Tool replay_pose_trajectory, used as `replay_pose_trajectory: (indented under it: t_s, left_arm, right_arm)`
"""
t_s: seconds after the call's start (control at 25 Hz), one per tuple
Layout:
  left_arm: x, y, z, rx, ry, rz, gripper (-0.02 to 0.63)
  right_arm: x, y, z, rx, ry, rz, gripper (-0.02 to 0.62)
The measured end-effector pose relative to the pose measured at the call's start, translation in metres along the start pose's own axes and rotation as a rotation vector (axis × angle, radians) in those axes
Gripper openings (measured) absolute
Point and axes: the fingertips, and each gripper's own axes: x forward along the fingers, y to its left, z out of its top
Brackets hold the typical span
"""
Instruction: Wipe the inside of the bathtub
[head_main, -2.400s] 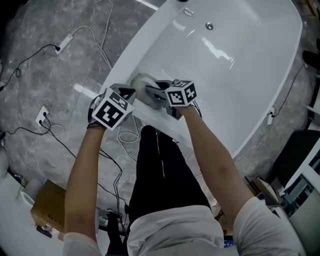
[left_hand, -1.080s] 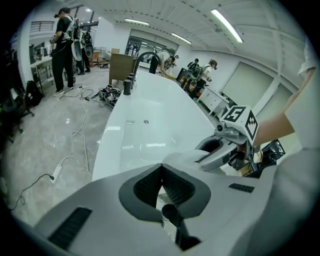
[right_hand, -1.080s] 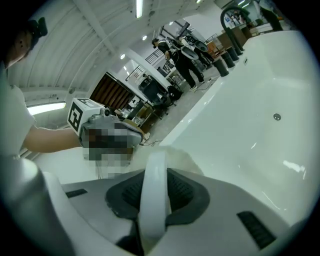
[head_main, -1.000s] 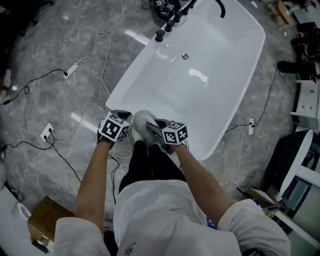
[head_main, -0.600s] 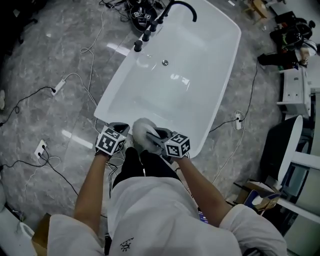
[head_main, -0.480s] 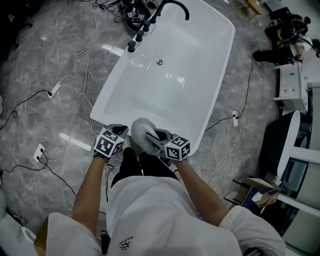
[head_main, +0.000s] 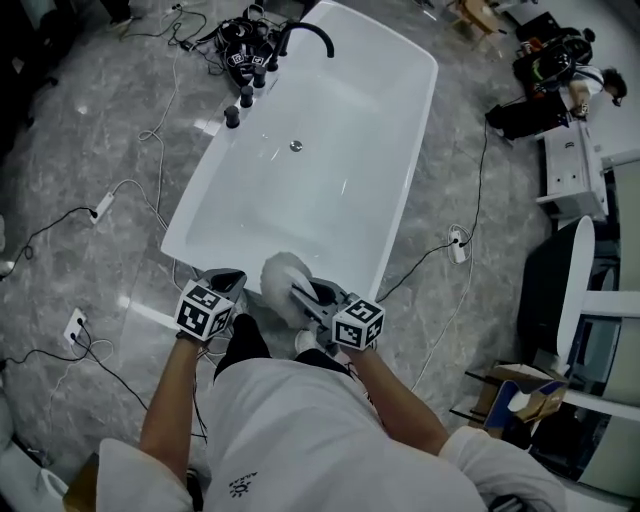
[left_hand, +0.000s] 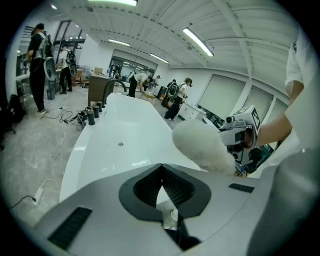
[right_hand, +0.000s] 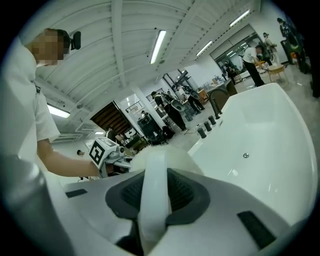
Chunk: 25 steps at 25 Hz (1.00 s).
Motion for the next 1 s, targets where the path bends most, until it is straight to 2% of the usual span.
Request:
replay_pose_trajectory:
  t_s: [0.24,0.4,0.6,1.0]
  left_arm:
    - [-0.01,-0.067,0.015,-0.061,-0.094,0.063,0.011]
    - [-0.01,-0.123,0.025,-0.104,-0.169,0.1,0.011]
    - [-0.007,-0.189,0.031,-0.079,-0.218,0.158,0.011]
    - [-0.033,-0.221,0.069,-0.01,-0.314,0.208,0.011]
  right_arm:
    - [-0.074,-0.004,0.009,-0.037,-0.069,0.024,0.094]
    - [-0.124,-0.005,0.006,-0.104,-0.085,0.038,0.094]
    - [-0.174,0.001,0.002,-0.135,-0.125,0.057,0.094]
    - [-0.204,0.009,0.008,-0.154,-0.181,0.051,0.094]
